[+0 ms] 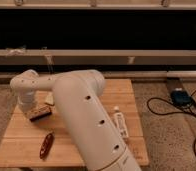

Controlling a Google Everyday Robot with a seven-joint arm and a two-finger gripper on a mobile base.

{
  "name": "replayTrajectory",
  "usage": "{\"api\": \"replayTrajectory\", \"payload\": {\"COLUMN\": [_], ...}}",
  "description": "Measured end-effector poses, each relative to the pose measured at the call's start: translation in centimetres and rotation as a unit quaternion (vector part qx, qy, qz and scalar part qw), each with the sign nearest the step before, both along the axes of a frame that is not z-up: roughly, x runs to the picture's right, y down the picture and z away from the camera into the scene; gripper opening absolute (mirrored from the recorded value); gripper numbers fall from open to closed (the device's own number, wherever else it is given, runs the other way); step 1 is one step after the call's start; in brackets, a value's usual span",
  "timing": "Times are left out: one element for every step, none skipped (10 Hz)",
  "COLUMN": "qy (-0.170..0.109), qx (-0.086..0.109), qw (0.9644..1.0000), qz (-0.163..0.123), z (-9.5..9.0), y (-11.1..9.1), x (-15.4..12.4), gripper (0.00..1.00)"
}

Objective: Push the eraser across the table

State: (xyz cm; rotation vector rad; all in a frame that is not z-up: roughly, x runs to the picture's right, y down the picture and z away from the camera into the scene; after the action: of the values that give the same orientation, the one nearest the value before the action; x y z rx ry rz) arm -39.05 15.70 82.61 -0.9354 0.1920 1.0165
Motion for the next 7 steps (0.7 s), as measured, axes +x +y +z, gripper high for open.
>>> {"api": "replayTrajectory", "payload": {"qy": [-0.005, -0.007, -0.003, 0.004, 0.013, 0.022, 0.033], "qx": [-0.004, -0.009, -0.010, -0.012, -0.013, -0.015, -0.018], "qw": [1.0000, 0.9999, 0.9999, 0.9999, 0.9998, 0.9996, 0.9991], "qz": [-0.003, -0.007, -0.008, -0.005, 0.002, 0.009, 0.020], "z": [-0.5, -1.1, -1.2, -1.1, -0.5, 0.2, 1.1], "y": [0.4, 0.7, 0.9, 0.9, 0.5, -0.1, -0.8], "x": [0.3, 1.0, 1.9, 2.9, 3.8, 4.6, 5.7], "gripper": [0.00, 0.00, 0.00, 0.00, 0.00, 0.00, 0.00]}}
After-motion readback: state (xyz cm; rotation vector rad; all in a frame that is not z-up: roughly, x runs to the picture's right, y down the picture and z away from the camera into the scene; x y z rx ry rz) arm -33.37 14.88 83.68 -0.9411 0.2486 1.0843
